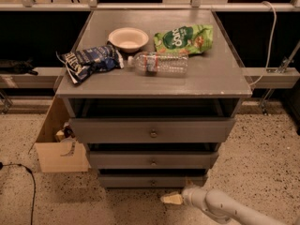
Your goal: Open bottom drawer
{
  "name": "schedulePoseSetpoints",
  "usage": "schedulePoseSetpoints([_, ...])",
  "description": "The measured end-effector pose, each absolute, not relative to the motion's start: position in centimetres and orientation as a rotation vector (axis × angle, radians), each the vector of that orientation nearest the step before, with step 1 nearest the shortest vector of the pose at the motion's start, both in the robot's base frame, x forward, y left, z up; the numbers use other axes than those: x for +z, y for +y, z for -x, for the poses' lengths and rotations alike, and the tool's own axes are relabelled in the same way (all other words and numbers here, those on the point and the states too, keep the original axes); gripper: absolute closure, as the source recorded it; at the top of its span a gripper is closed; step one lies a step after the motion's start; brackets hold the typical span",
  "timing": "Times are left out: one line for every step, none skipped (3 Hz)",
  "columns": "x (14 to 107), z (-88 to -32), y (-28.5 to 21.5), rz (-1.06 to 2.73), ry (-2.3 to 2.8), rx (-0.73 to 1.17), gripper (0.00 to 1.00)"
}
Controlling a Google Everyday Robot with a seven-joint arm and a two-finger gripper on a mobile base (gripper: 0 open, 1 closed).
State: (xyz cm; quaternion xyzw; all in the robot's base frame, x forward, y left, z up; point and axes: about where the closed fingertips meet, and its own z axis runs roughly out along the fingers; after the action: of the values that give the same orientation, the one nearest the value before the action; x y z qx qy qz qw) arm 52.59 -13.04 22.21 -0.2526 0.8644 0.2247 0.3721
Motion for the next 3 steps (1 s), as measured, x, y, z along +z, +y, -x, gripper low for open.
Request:
schedulePoseSetpoints([20.31, -53.70, -13.08, 0.716, 2.214, 0.499, 0.00])
schedulePoseSetpoints([19.70, -54.13, -13.06, 0.738, 2.214, 0.463, 0.00])
schedulePoseSetpoints([19.71, -54.10, -13.05, 0.738, 2.213, 0.463, 0.00])
